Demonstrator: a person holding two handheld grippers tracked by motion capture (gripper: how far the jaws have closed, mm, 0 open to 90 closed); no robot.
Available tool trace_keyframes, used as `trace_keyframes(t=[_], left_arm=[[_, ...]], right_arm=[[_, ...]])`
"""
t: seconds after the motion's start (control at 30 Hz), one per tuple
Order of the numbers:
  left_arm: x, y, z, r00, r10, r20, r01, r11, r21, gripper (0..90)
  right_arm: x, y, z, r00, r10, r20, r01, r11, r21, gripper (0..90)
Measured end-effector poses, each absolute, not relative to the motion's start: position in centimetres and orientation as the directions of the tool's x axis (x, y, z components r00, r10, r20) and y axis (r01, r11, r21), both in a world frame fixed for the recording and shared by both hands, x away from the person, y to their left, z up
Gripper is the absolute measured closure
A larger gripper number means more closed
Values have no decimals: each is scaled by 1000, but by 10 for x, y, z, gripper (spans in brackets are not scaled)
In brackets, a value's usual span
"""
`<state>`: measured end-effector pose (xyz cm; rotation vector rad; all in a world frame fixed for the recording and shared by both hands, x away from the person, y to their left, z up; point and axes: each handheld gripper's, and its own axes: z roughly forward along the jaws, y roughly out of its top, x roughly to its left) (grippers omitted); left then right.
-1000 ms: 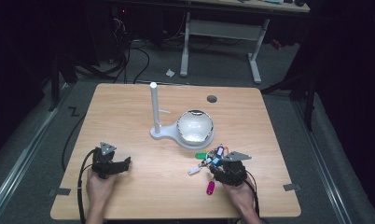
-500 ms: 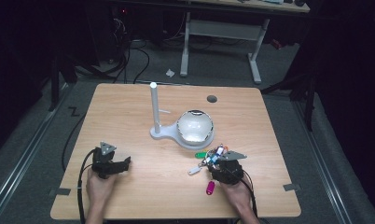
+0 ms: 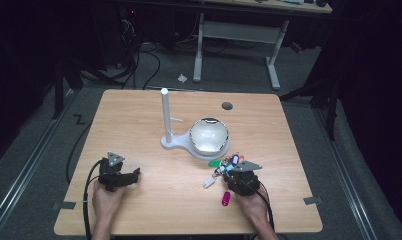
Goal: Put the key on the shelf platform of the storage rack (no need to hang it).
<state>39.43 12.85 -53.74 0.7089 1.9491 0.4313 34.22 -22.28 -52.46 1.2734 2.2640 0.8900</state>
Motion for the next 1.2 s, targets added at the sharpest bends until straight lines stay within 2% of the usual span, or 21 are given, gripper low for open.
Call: trace_keyframes(t=[0.13,0.33,0.7,1.2], left_arm=[[394,128,-537,-354,639,-683,294,770,567,160],[394,129,-537,-349,644,-681,295,765,573,162],[394,129,-537,-350,644,-681,294,765,573,164],[394,129,-537,-350,643,-681,293,766,572,165]], right_arm=[[341,-222,-525,-529,848,-35,598,402,693,772],[340,-223,-525,-557,829,-52,574,430,696,791],[334,-223,-522,-581,809,-91,535,463,707,801],[327,-234,-501,-593,802,-70,491,429,758,804]])
